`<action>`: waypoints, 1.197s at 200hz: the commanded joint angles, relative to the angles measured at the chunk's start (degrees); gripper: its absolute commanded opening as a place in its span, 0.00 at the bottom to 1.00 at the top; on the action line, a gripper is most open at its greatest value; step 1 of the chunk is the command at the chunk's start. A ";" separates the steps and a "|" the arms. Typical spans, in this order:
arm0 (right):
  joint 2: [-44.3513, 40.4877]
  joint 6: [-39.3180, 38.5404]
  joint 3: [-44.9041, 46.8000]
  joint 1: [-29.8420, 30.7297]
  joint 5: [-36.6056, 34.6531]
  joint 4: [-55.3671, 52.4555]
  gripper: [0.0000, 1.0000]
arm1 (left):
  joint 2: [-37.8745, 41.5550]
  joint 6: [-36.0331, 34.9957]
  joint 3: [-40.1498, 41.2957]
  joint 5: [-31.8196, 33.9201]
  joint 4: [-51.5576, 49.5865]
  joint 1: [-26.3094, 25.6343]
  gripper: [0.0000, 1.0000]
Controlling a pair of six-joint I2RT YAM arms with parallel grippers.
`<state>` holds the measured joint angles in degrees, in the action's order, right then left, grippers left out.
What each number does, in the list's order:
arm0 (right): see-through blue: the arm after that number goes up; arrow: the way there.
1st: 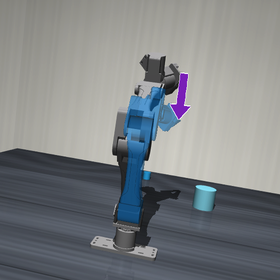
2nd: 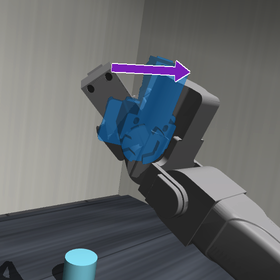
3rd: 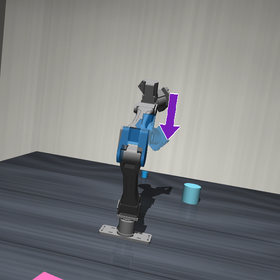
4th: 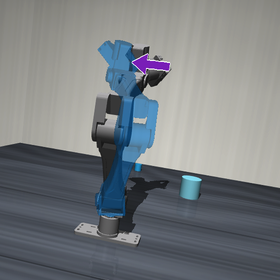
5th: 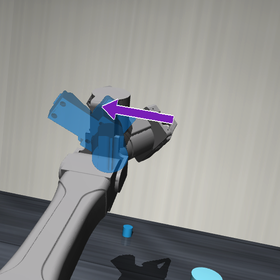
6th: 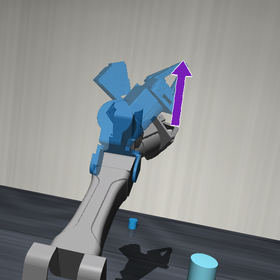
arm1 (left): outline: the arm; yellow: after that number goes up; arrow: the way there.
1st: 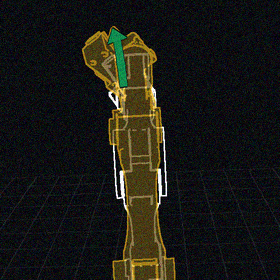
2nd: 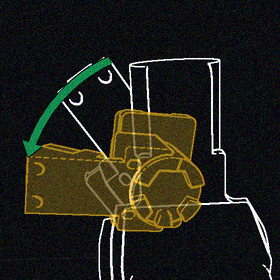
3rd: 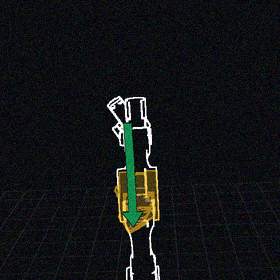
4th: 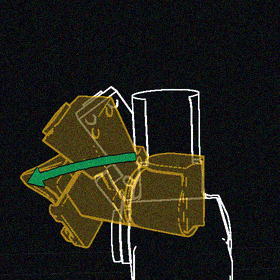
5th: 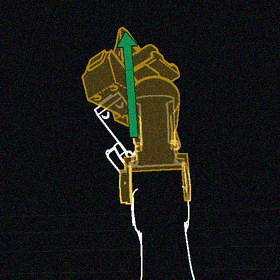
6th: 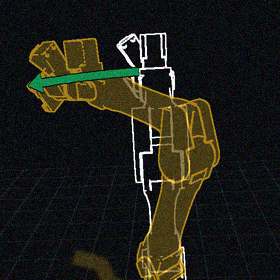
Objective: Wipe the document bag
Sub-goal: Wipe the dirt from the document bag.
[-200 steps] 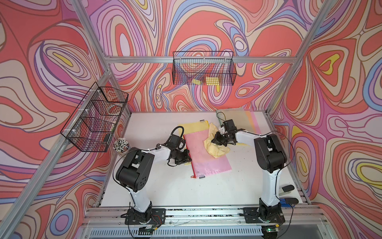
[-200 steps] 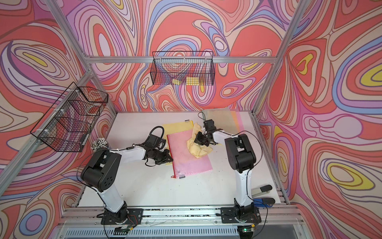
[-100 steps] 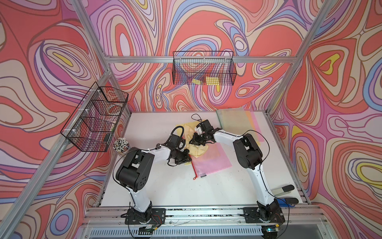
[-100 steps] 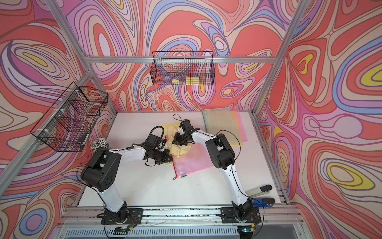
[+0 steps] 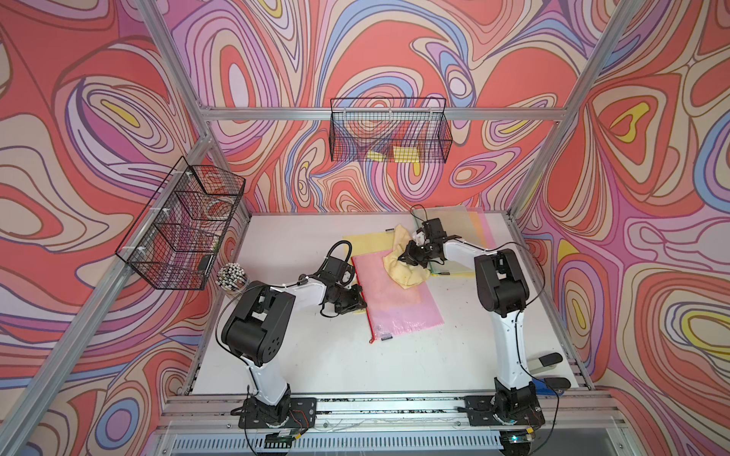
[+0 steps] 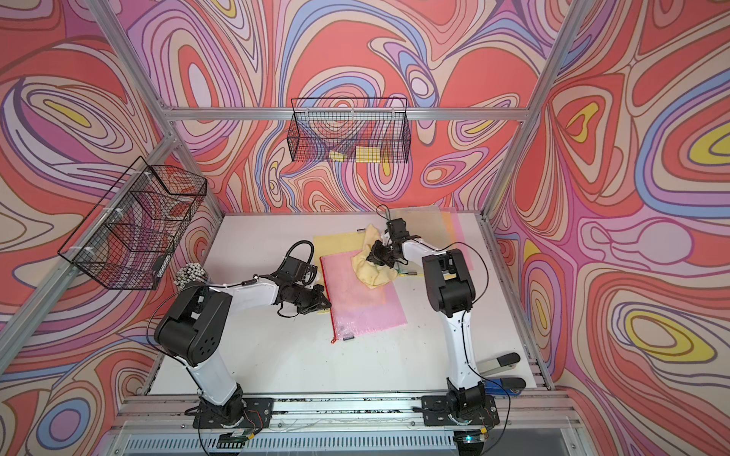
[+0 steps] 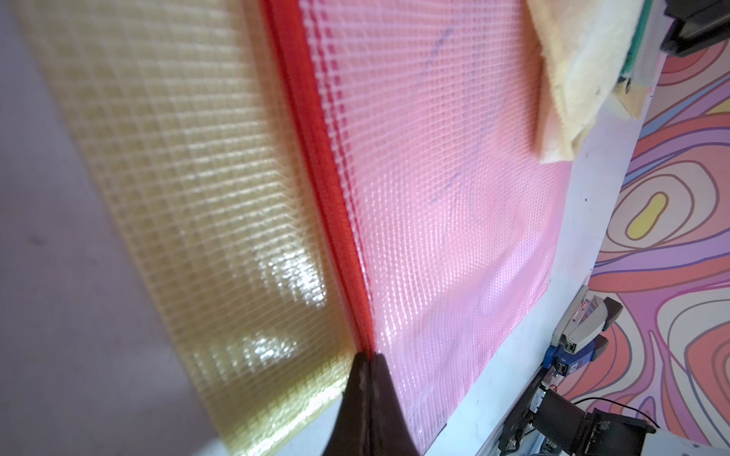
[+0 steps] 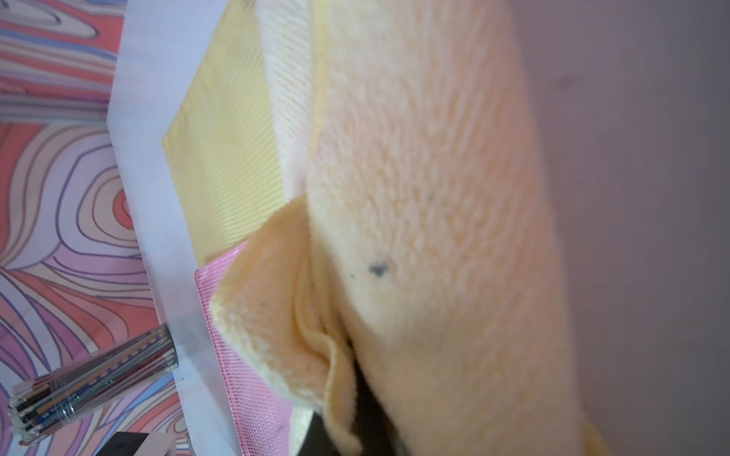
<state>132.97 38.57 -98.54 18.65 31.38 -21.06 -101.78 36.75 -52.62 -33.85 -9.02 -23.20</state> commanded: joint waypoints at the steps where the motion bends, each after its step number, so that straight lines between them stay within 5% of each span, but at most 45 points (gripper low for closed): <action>1: 5.00 0.50 -7.47 9.34 0.00 -2.74 0.00 | -1.04 1.09 0.05 -1.55 1.08 0.05 0.00; 62: 11.43 2.27 -12.17 10.35 0.94 -2.47 0.00 | 0.86 -0.08 0.01 -0.14 -1.26 0.06 0.00; 148: -1.79 -3.07 8.39 -6.69 -0.51 -0.06 0.00 | -0.15 0.18 -0.25 0.17 -0.73 0.05 0.00; 195: -9.02 -2.18 13.17 -3.77 0.53 2.54 0.00 | -0.38 0.18 -0.78 0.65 -1.99 0.06 0.00; 239: -16.89 -1.33 17.16 8.56 -2.54 1.85 0.00 | 0.61 -0.21 -1.95 4.57 -4.74 0.17 0.00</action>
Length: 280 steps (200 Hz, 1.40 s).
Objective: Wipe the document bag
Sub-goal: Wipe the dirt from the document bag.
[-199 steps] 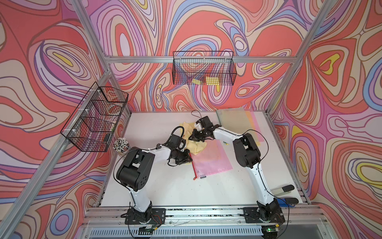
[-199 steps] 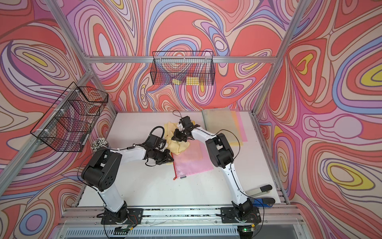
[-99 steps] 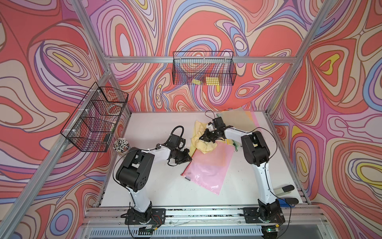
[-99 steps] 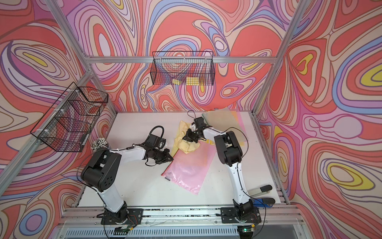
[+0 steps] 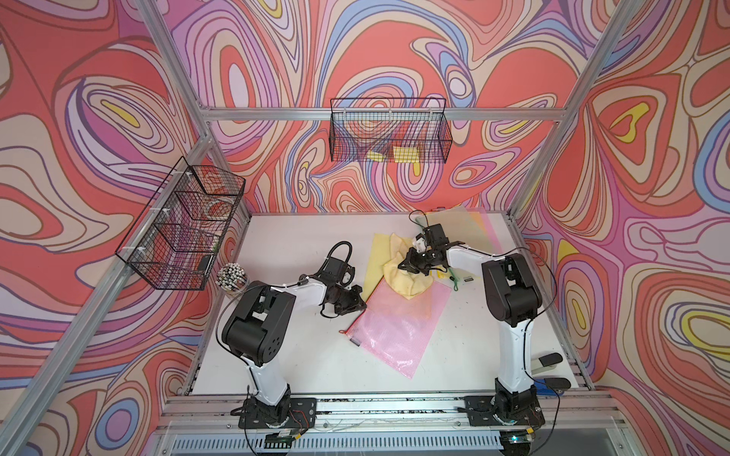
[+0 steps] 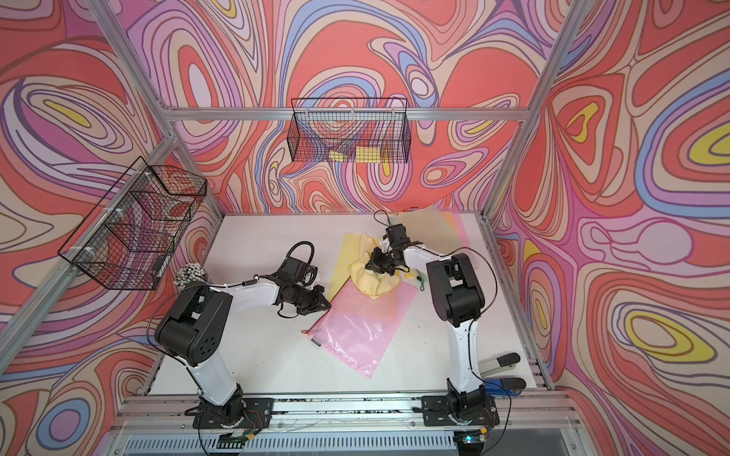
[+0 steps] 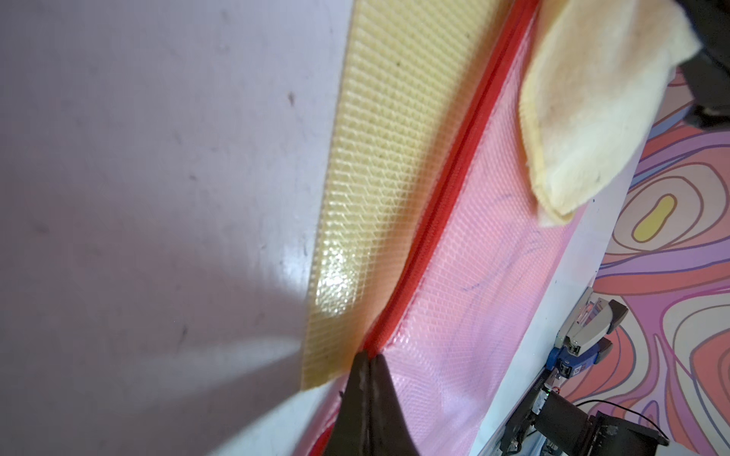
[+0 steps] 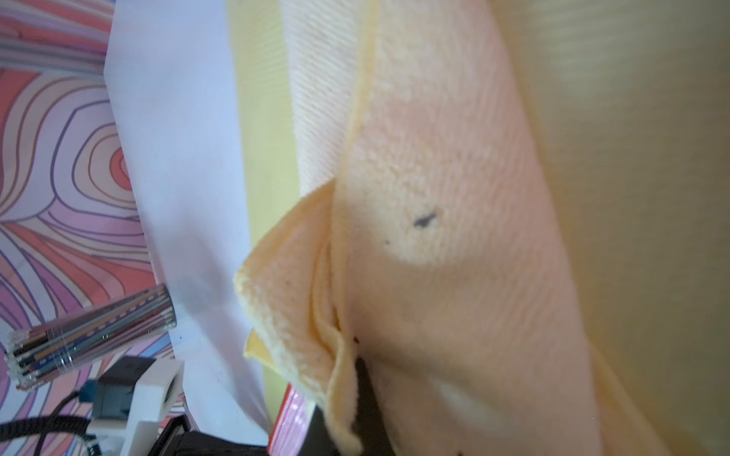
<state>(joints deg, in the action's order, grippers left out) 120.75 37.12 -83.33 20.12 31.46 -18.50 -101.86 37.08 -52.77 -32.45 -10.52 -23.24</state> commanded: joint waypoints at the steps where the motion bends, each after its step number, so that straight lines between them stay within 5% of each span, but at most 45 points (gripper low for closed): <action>1: -4.79 0.22 2.12 7.46 -2.72 -0.64 0.00 | 0.70 -0.44 -1.80 3.26 -3.25 0.17 0.00; 68: -6.23 7.24 19.85 12.15 -2.23 11.02 0.00 | 1.51 1.10 -2.31 3.63 -1.72 1.87 0.00; 151: -10.00 -2.23 27.35 -4.11 -6.87 3.62 0.00 | 5.64 -0.41 1.30 4.49 -3.84 5.50 0.00; 191: -11.55 -3.95 24.28 -5.46 -7.23 0.84 0.00 | 7.12 -0.01 3.09 4.54 -3.13 6.23 0.00; 252: -8.79 4.40 13.51 15.19 -6.30 3.91 0.00 | 4.87 4.65 4.88 1.66 4.27 6.20 0.00; 280: -3.55 9.57 12.17 19.99 -3.56 10.22 0.00 | 4.65 5.24 5.09 1.40 5.08 6.20 0.00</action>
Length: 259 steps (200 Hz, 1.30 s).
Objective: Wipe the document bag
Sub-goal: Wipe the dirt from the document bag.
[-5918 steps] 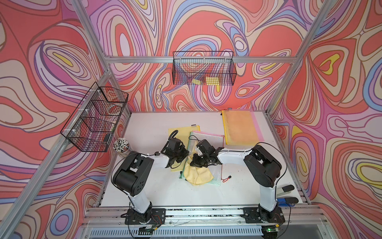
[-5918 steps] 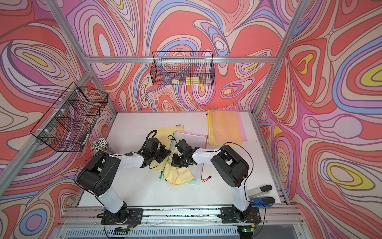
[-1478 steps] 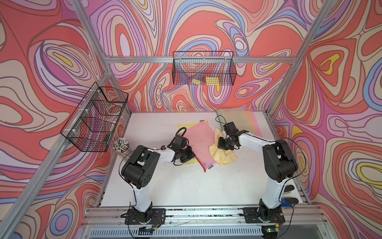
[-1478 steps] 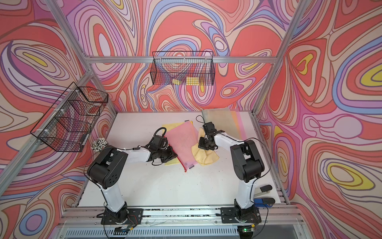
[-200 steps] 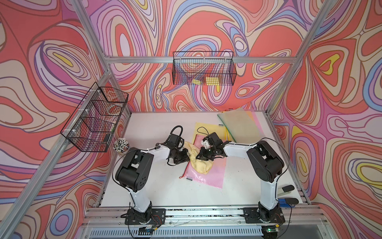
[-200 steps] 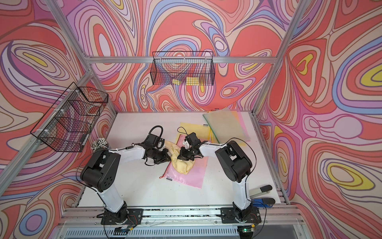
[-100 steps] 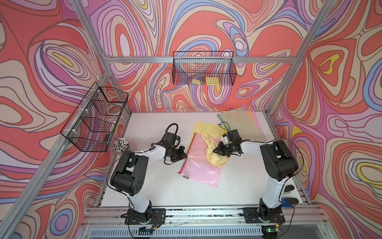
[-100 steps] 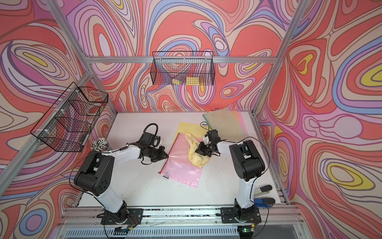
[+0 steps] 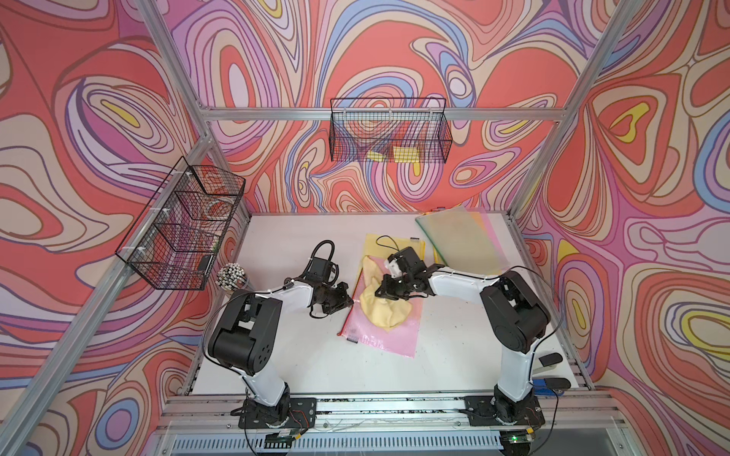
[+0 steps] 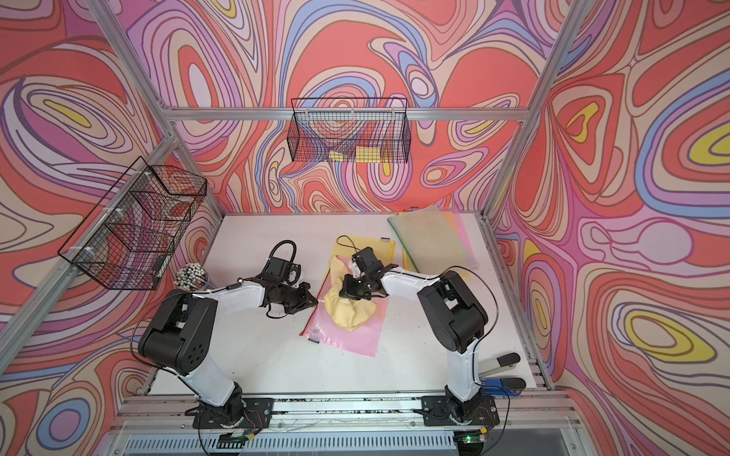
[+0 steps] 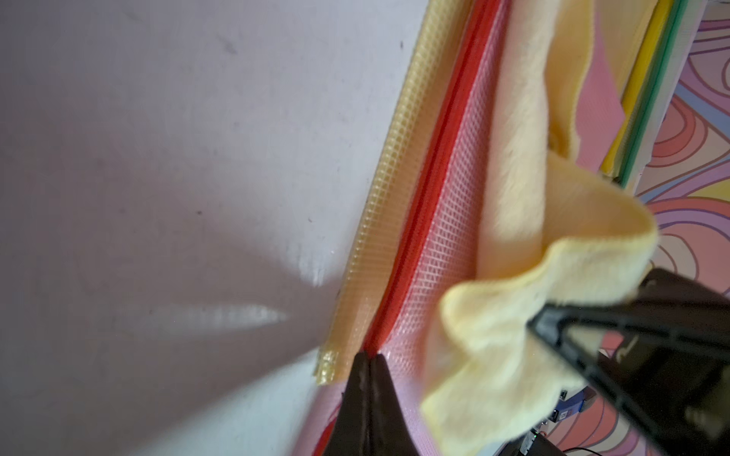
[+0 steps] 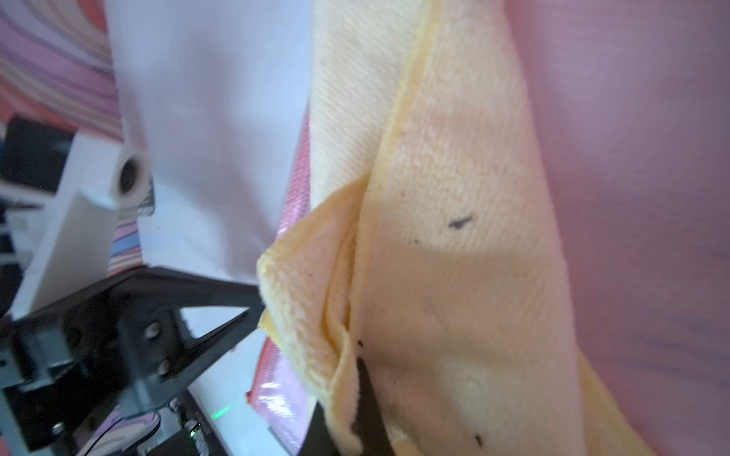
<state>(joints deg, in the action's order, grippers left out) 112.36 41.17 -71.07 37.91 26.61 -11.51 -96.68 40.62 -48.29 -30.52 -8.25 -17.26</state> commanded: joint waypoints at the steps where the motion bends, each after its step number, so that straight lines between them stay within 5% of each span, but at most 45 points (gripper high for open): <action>1: 5.04 5.69 -0.07 2.18 1.40 3.46 0.00 | -0.53 1.63 0.59 -0.51 2.80 0.25 0.00; 52: 4.86 8.33 10.57 -1.87 3.45 10.04 0.00 | 0.87 0.56 0.42 0.65 0.54 0.36 0.00; 117: -10.48 -1.61 23.07 -16.52 -1.21 -1.47 0.00 | 1.76 0.98 1.10 1.81 0.35 0.83 0.00; 152: -13.49 0.64 16.59 -8.29 -2.35 -2.72 0.00 | 1.74 2.45 1.36 2.66 1.26 0.87 0.00; 194: -2.42 7.20 6.26 6.05 0.28 3.29 0.00 | 1.88 2.80 0.75 3.73 0.69 0.88 0.00; 259: -1.15 12.71 14.77 6.83 -0.56 8.55 0.00 | 1.89 2.01 -0.25 4.76 -1.00 0.82 0.00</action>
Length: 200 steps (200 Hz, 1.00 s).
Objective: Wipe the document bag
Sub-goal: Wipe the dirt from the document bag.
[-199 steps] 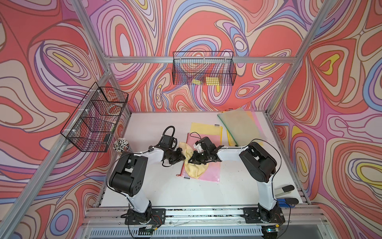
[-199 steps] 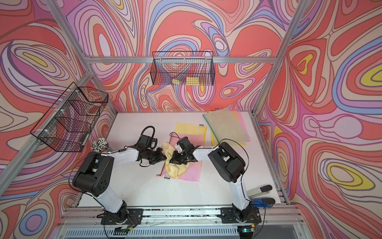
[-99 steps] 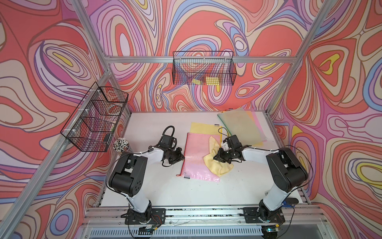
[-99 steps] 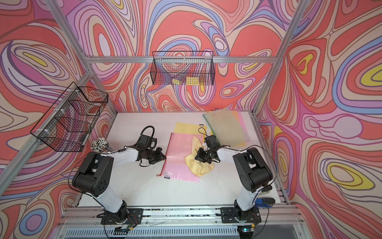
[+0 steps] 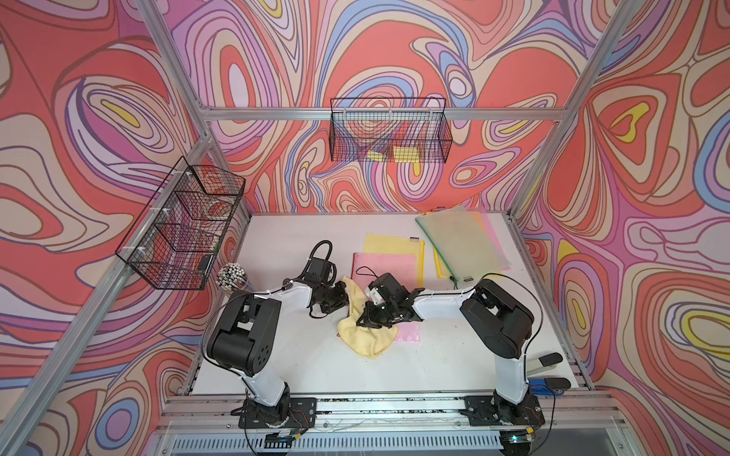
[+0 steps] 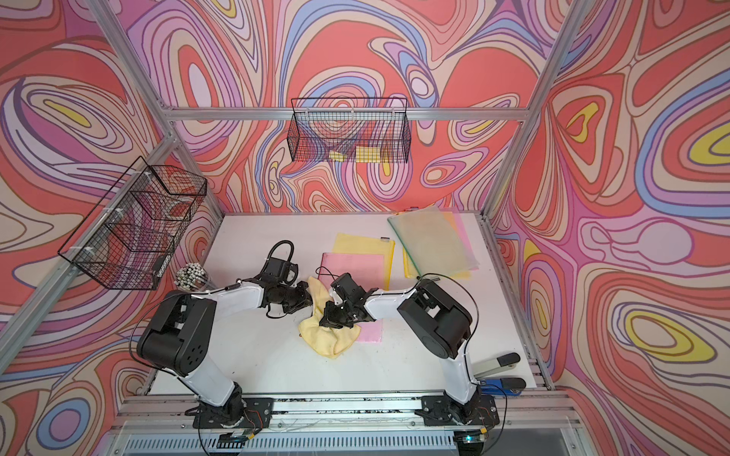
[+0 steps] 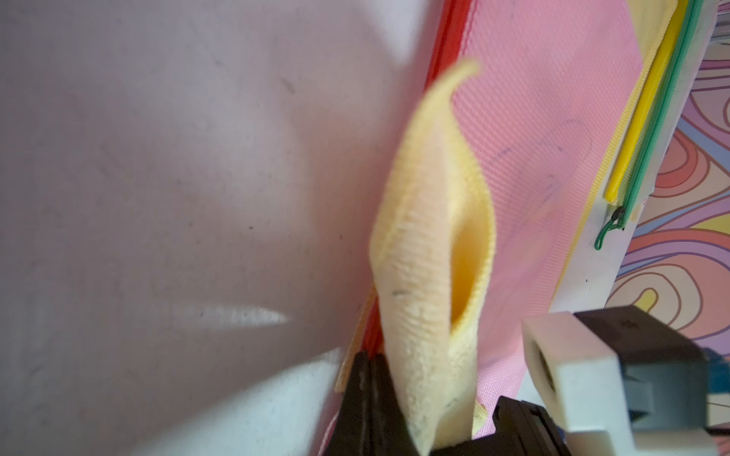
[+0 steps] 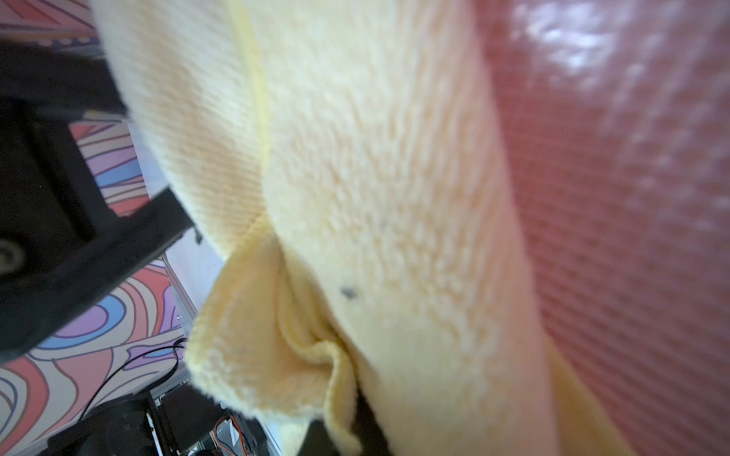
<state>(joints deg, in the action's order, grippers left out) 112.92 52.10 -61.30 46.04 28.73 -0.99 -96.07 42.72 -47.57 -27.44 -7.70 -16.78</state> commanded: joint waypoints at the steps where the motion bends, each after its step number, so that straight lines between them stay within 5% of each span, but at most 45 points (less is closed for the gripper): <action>1: -1.95 1.78 5.37 -1.44 -2.74 -1.94 0.00 | 1.26 -0.09 -0.96 1.68 -1.58 0.34 0.00; 61: -18.29 -0.90 25.49 -16.31 -4.05 -6.49 0.00 | 1.83 -1.40 -1.20 1.95 -3.08 1.48 0.00; 102: -25.21 -4.07 22.47 -19.25 -5.55 -13.88 0.00 | 1.99 -1.21 -0.78 0.98 -2.66 2.08 0.00; 149: -12.73 -3.90 1.40 -8.68 -6.16 -10.04 0.00 | 0.18 0.30 -0.29 -2.03 -0.12 2.03 0.00; 200: 5.30 -4.37 -13.40 -7.57 -3.23 -5.68 0.00 | 1.39 -0.07 -0.33 -2.19 -1.25 2.01 0.00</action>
<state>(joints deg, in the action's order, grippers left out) 113.73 48.95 -72.34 39.18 25.61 -6.48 -95.66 42.28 -47.57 -29.36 -8.78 -14.98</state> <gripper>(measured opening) 0.047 0.047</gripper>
